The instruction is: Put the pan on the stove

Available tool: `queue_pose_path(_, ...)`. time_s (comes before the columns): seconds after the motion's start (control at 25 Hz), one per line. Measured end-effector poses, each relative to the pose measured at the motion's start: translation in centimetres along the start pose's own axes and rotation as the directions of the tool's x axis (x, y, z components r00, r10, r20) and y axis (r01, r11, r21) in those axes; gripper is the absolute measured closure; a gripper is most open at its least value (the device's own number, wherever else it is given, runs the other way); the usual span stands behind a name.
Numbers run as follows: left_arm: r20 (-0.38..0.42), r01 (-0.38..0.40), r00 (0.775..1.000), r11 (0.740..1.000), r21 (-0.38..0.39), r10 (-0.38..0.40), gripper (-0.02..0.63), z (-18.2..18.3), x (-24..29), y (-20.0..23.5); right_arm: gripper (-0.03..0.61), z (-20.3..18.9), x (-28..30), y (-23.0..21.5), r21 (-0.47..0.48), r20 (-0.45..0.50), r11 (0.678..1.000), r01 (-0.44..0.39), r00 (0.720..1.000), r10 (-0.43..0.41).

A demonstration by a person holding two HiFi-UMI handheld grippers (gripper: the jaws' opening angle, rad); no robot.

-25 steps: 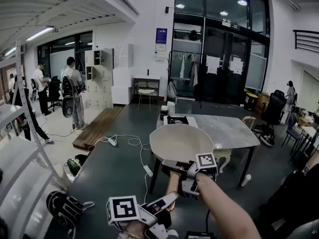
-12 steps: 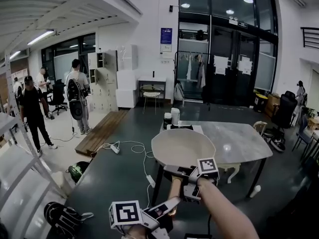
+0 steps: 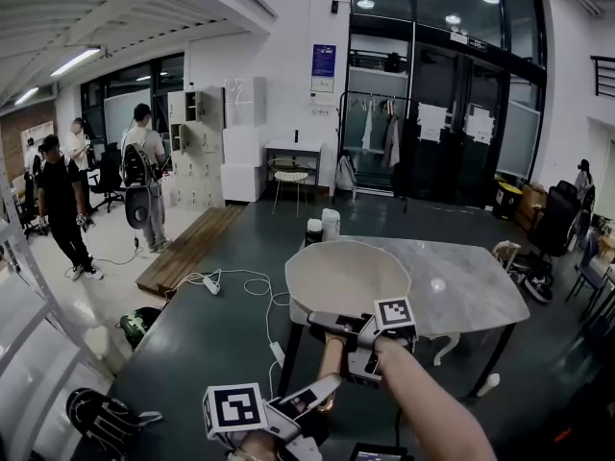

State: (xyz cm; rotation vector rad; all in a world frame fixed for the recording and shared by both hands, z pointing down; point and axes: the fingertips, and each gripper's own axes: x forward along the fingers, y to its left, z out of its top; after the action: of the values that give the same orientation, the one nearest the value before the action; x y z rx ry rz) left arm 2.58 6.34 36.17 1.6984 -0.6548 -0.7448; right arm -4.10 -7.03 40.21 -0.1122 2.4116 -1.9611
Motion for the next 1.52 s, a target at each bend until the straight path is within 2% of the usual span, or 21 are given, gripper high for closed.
queue_pose_path(0.44,-0.009,0.001,1.0,1.0,0.008,-0.001,0.474,2.8,3.1,1.2,0.389,4.4,0.3,-0.8,-0.015,0.024,1.0,-0.024,0.999,0.024)
queue_pose_path(0.6,-0.024,0.004,1.0,1.0,0.003,-0.003,0.474,4.6,4.7,2.2,0.387,6.8,0.8,-1.6,-0.029,0.023,1.0,-0.005,1.0,0.006)
queue_pose_path(0.72,-0.038,-0.023,0.999,1.0,0.007,0.023,0.474,6.7,6.0,3.5,0.386,9.2,1.4,-2.3,-0.021,0.03,1.0,0.012,0.999,-0.011)
queue_pose_path(1.04,-0.074,-0.032,0.997,0.999,0.01,0.033,0.471,13.2,9.5,5.5,0.382,15.6,4.5,-4.8,0.012,0.042,0.999,0.034,0.999,-0.034)
queue_pose_path(1.28,-0.11,-0.062,0.992,0.998,-0.006,0.061,0.471,17.9,12.1,7.9,0.376,20.7,6.3,-7.4,0.03,0.058,0.996,0.087,0.994,-0.089)
queue_pose_path(1.4,-0.135,-0.034,0.99,0.999,-0.042,0.028,0.471,20.0,13.4,8.0,0.374,22.8,7.3,-8.2,0.053,0.085,0.995,0.085,0.992,-0.089)
queue_pose_path(1.52,-0.166,-0.044,0.985,0.999,-0.031,0.038,0.471,22.1,14.5,9.1,0.374,25.0,7.9,-9.0,0.069,0.111,0.994,0.08,0.99,-0.088)
